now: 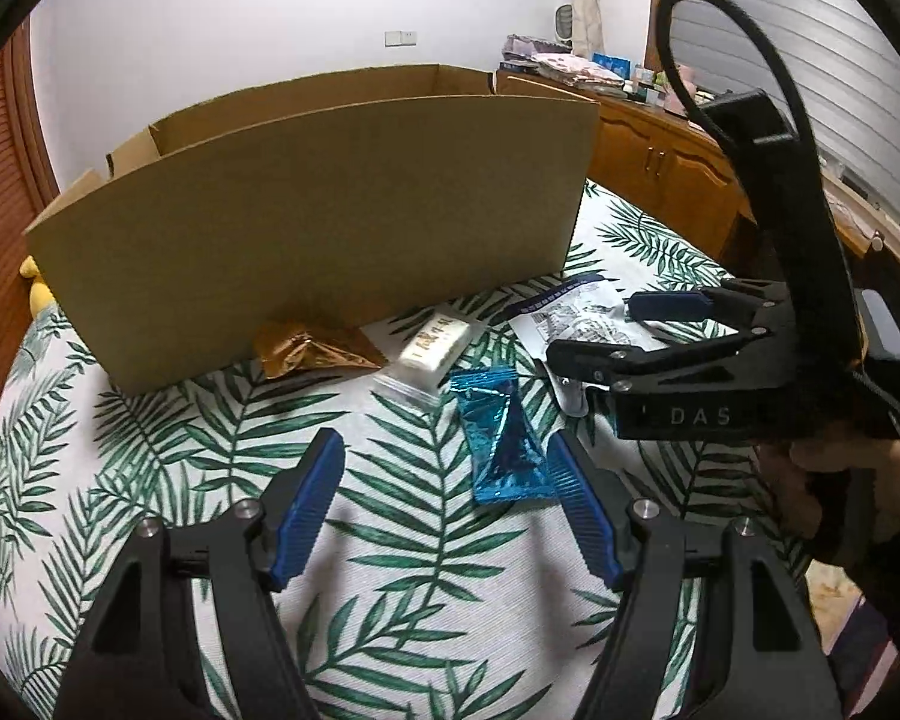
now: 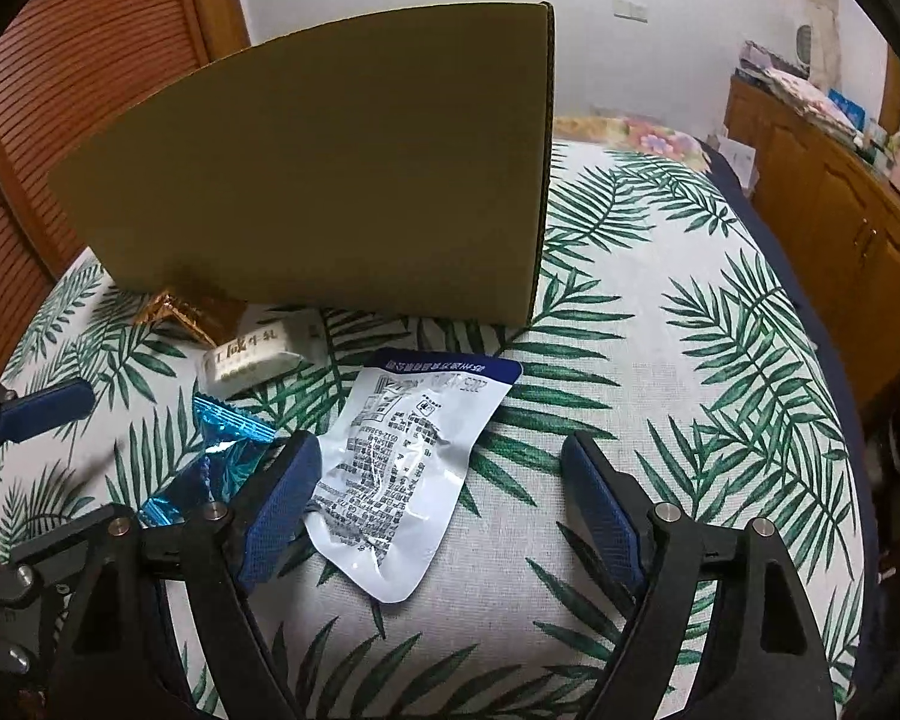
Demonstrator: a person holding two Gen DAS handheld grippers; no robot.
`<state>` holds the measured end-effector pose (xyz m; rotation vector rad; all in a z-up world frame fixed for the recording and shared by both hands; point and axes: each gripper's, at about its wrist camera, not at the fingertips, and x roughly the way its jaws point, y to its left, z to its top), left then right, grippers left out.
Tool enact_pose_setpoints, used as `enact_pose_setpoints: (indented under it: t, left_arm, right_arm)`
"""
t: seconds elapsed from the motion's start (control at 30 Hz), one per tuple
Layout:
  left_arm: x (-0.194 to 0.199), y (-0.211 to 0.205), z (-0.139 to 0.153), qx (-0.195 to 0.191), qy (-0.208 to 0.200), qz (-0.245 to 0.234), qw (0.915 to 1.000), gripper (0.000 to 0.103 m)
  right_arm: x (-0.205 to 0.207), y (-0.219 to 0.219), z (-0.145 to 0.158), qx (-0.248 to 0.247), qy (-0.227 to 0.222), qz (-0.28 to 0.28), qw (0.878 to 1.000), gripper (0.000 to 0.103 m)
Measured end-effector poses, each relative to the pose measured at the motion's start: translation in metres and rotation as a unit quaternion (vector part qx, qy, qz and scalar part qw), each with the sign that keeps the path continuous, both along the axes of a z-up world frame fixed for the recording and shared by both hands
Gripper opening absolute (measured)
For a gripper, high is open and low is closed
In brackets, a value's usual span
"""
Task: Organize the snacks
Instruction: 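Close the left tool on the blue foil packet while the right tool grips the white wrapper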
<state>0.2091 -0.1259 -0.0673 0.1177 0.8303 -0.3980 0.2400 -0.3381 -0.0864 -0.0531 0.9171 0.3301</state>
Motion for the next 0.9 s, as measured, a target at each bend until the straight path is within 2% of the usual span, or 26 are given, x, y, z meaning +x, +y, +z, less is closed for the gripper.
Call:
enact_pose_setpoints:
  t: [0.13, 0.2, 0.27, 0.3, 0.43, 0.87, 0.9]
  left_arm:
    - [0.005, -0.005, -0.002, -0.011, 0.008, -0.001, 0.9999, 0.071]
    - [0.009, -0.008, -0.003, -0.013, 0.012, -0.001, 0.9998, 0.071]
    - [0.013, -0.012, -0.006, -0.011, 0.018, -0.001, 0.9998, 0.07]
    - [0.015, -0.015, -0.008, -0.009, 0.022, -0.001, 0.9997, 0.069]
    - [0.021, -0.023, -0.011, -0.005, 0.025, -0.008, 0.9996, 0.06]
    - [0.037, -0.038, -0.022, 0.005, 0.056, -0.006, 0.9984, 0.042]
    - [0.038, -0.038, -0.022, 0.002, 0.06, -0.004, 0.9982, 0.037]
  right_arm:
    - [-0.001, -0.004, 0.0, 0.004, -0.002, -0.003, 1.0, 0.078]
    - [-0.002, -0.006, 0.001, 0.01, -0.005, -0.003, 1.0, 0.068]
    - [-0.003, -0.01, 0.002, 0.021, -0.008, -0.002, 1.0, 0.045]
    - [-0.002, -0.012, 0.003, 0.024, -0.008, -0.003, 1.0, 0.043]
    - [-0.001, -0.013, 0.004, 0.023, -0.008, -0.003, 1.0, 0.042]
    - [-0.003, -0.006, 0.003, 0.012, -0.014, -0.004, 1.0, 0.043]
    - [-0.003, -0.005, 0.003, 0.011, -0.014, -0.004, 1.0, 0.043]
